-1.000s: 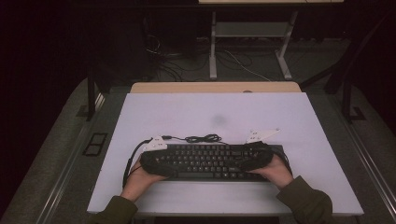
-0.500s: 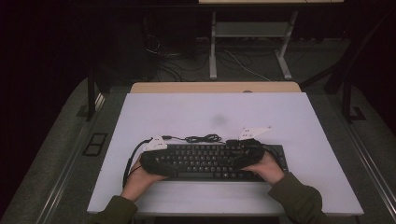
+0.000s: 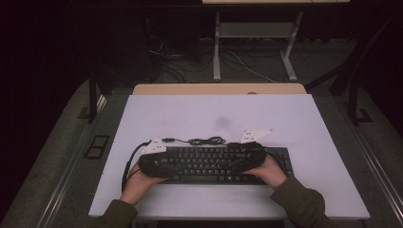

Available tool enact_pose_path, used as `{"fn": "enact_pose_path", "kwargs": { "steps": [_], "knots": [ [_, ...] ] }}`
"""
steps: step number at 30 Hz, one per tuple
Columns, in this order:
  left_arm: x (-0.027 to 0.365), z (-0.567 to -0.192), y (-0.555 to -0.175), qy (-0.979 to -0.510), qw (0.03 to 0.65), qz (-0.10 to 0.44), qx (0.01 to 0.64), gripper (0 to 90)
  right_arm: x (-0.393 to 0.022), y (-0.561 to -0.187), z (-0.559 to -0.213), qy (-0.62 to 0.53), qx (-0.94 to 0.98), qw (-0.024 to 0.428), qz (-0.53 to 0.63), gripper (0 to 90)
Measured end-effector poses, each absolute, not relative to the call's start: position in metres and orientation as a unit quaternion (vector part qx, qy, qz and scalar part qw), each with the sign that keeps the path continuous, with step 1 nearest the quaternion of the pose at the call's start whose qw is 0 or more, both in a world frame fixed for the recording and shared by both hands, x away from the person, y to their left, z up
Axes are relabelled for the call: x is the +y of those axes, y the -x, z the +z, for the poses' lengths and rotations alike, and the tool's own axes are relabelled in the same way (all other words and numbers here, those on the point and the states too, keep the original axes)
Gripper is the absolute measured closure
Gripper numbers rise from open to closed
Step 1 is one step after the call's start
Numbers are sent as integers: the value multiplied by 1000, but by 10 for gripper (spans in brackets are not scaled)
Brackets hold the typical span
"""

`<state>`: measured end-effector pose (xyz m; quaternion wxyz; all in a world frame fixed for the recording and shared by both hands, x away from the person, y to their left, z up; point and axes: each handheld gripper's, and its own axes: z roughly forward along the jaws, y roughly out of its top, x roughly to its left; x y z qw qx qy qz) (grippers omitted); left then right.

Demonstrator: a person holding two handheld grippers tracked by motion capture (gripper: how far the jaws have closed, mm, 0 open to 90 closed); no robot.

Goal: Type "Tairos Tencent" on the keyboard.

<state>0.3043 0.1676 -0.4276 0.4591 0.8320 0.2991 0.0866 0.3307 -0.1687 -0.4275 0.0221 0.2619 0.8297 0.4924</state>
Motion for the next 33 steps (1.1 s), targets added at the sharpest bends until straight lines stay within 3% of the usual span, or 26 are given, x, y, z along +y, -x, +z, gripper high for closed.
{"fn": "enact_pose_path", "kwargs": {
  "steps": [8, 21, 24, 33],
  "knots": [
    [177, -429, -305, -834, 449, 92, 308, 568, -169, -330, -427, -262, 830, 22, 492, 144],
    [185, -431, -306, -846, 431, 79, 304, 847, -169, -330, -427, -264, 829, 22, 493, 144],
    [186, -431, -306, -848, 428, 78, 303, 889, -168, -330, -427, -263, 829, 22, 493, 144],
    [186, -432, -306, -853, 417, 78, 305, 890, -168, -330, -427, -264, 829, 23, 492, 145]
  ]
}}
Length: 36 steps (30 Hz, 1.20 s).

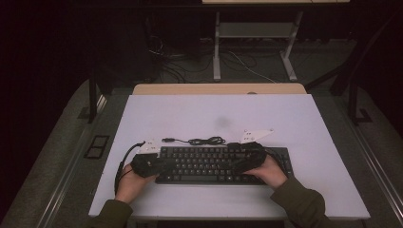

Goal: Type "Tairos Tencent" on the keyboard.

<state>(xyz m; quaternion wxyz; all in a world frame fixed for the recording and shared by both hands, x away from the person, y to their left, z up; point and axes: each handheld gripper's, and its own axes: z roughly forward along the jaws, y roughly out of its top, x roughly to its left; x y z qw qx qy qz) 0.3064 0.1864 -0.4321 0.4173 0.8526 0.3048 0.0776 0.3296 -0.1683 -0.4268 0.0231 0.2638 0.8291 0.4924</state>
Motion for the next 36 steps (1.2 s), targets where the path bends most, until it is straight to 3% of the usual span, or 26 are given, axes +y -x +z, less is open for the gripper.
{"fn": "enact_pose_path", "kwargs": {
  "steps": [36],
  "knots": [
    [184, -432, -307, -854, 415, 75, 305, 889, -169, -330, -428, -266, 829, 24, 492, 146]
  ]
}}
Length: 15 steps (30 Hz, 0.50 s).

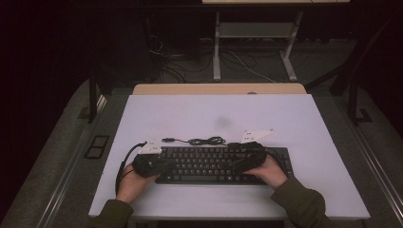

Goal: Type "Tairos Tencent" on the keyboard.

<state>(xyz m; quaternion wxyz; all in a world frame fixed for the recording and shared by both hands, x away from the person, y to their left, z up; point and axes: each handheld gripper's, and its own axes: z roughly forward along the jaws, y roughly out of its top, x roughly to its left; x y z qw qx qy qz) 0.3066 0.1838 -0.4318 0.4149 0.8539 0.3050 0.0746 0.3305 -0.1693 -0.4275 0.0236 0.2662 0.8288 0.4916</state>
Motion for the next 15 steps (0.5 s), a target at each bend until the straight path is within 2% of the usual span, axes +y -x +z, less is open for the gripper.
{"fn": "enact_pose_path", "kwargs": {
  "steps": [15],
  "knots": [
    [176, -426, -304, -844, 437, 80, 301, 627, -171, -331, -426, -269, 827, 24, 493, 145]
  ]
}}
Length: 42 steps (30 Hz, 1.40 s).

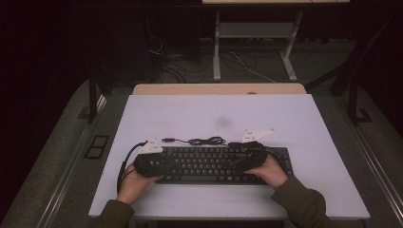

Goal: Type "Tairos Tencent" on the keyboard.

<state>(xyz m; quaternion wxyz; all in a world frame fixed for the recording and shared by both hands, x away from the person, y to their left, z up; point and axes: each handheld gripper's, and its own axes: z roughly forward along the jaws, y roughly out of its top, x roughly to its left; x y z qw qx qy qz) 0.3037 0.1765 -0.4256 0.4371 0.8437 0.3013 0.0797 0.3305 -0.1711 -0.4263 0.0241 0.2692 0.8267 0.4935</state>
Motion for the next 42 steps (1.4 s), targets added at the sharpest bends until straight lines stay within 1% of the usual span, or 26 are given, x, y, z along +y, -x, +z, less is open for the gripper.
{"fn": "enact_pose_path", "kwargs": {
  "steps": [3, 10, 13, 16, 18, 21, 35, 38, 40, 42],
  "knots": [
    [174, -426, -304, -842, 440, 74, 304, 546, -171, -331, -426, -268, 827, 24, 494, 146],
    [167, -428, -305, -842, 440, 67, 305, 310, -171, -332, -425, -268, 826, 25, 496, 146],
    [164, -430, -305, -843, 436, 72, 306, 231, -170, -333, -424, -267, 826, 25, 497, 146],
    [163, -430, -304, -842, 437, 74, 306, 182, -168, -334, -422, -264, 825, 25, 499, 148],
    [162, -430, -304, -843, 436, 75, 305, 160, -168, -334, -421, -262, 826, 24, 499, 151],
    [161, -430, -304, -843, 437, 75, 306, 154, -167, -335, -421, -264, 825, 23, 499, 161],
    [161, -429, -304, -839, 443, 78, 307, 145, -154, -343, -420, -261, 832, 0, 489, 402],
    [160, -429, -304, -838, 444, 78, 306, 143, -152, -344, -420, -263, 833, -5, 487, 460],
    [160, -430, -303, -838, 445, 77, 307, 142, -150, -345, -421, -261, 835, -7, 485, 515],
    [160, -430, -304, -838, 446, 78, 305, 138, -147, -345, -421, -257, 837, -7, 482, 546]
  ]
}}
